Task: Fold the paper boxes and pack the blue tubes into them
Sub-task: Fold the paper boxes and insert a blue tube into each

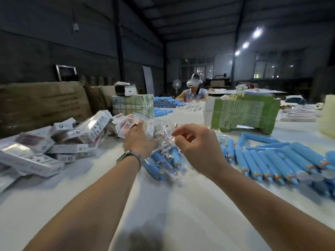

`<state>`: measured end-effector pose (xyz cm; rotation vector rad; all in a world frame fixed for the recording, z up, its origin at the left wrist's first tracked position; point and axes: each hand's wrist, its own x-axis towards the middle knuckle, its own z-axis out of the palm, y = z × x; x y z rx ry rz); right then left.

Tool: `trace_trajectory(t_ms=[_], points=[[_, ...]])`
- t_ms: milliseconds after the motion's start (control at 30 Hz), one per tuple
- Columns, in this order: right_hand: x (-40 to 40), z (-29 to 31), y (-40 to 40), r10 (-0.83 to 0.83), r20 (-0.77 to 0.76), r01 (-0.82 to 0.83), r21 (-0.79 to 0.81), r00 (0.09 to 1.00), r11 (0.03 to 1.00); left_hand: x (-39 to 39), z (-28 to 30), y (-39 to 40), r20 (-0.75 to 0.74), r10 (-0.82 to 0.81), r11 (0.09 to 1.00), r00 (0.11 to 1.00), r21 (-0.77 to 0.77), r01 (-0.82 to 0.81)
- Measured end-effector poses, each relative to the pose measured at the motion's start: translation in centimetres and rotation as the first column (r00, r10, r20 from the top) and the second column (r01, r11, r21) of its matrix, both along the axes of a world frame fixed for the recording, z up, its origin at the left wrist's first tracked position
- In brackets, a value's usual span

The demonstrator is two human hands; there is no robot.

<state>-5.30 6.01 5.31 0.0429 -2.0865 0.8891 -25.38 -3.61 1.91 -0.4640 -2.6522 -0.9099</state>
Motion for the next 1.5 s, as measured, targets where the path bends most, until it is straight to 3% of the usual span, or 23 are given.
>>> trace_trajectory(t_ms=[100,200,267,300,333,400,467,500,567,633,700,800,967,1067,1133,1200,1233,1300,1367,1500], points=[[-0.3,-0.2,1.0,-0.002,-0.026,0.001,-0.03,1.0,1.0,-2.2,-0.7,1.0,0.069,0.002,0.999,0.998,-0.041,0.001],[-0.5,-0.2,2.1,0.02,-0.057,-0.027,-0.14,0.998,0.99,-1.6,-1.0,1.3,-0.044,0.059,0.998,0.997,-0.032,-0.061],[-0.5,-0.5,2.3,0.034,-0.055,-0.045,-0.201,0.998,0.979,0.2,-0.4,1.1,-0.13,0.093,0.993,0.987,0.085,-0.082],[-0.6,-0.5,2.4,0.031,-0.044,-0.041,-0.227,0.999,0.973,1.4,0.1,1.1,-0.146,0.078,0.975,0.986,0.218,-0.045],[-0.7,-0.5,2.4,0.022,-0.016,-0.025,-0.259,1.0,0.966,2.8,0.8,1.2,-0.139,0.025,0.923,0.99,0.383,0.031],[-0.8,-0.4,2.6,0.025,0.081,0.005,-0.35,0.996,0.937,6.6,2.0,1.4,-0.15,-0.163,0.694,0.975,0.685,0.221],[-0.8,-0.2,2.5,0.114,0.16,-0.017,-0.509,0.98,0.861,10.7,2.3,1.4,-0.2,-0.392,0.479,0.898,0.789,0.385],[-0.6,0.0,2.5,0.172,0.152,-0.05,-0.594,0.973,0.803,12.6,2.1,1.5,-0.208,-0.493,0.419,0.845,0.794,0.44],[-0.2,0.7,2.5,0.254,0.028,-0.159,-0.713,0.967,0.683,15.6,1.1,1.4,-0.196,-0.622,0.39,0.758,0.761,0.518],[0.5,1.3,2.5,0.218,-0.069,-0.195,-0.745,0.974,0.637,17.2,0.0,1.2,-0.167,-0.664,0.434,0.729,0.707,0.558],[1.1,1.1,2.7,0.176,-0.048,-0.162,-0.676,0.983,0.719,18.0,-0.3,0.8,-0.133,-0.681,0.449,0.72,0.701,0.554],[1.9,0.2,2.5,0.16,0.06,-0.12,-0.419,0.985,0.9,18.7,-0.3,0.5,-0.068,-0.712,0.406,0.699,0.773,0.488],[1.6,-0.6,1.5,0.029,0.165,-0.012,-0.105,0.986,0.994,19.1,-1.9,-0.2,-0.117,-0.688,0.43,0.716,0.73,0.532],[1.7,-0.2,2.0,0.223,0.292,-0.18,-0.167,0.93,0.969,18.1,-2.3,-0.7,-0.112,-0.685,0.378,0.72,0.79,0.482],[1.9,0.6,3.6,0.266,0.324,-0.201,-0.219,0.908,0.955,17.3,-2.3,-1.2,-0.092,-0.646,0.411,0.758,0.795,0.446],[1.9,0.8,5.7,0.107,0.346,-0.049,-0.172,0.932,0.984,16.5,-2.3,-1.8,-0.067,-0.589,0.488,0.805,0.765,0.421],[1.8,0.3,6.9,-0.033,0.394,0.064,-0.066,0.919,0.996,16.2,-2.5,-2.1,-0.054,-0.572,0.513,0.819,0.755,0.408],[1.5,-1.5,8.6,-0.304,0.551,0.181,0.266,0.777,0.947,15.7,-2.9,-2.3,-0.023,-0.569,0.54,0.822,0.744,0.395],[1.2,-3.7,9.5,-0.453,0.636,0.135,0.484,0.625,0.865,15.4,-3.1,-2.3,0.01,-0.59,0.549,0.808,0.738,0.392],[0.8,-5.3,10.3,-0.529,0.572,0.119,0.601,0.627,0.79,15.5,-3.0,-2.3,0.065,-0.589,0.551,0.806,0.762,0.341]])
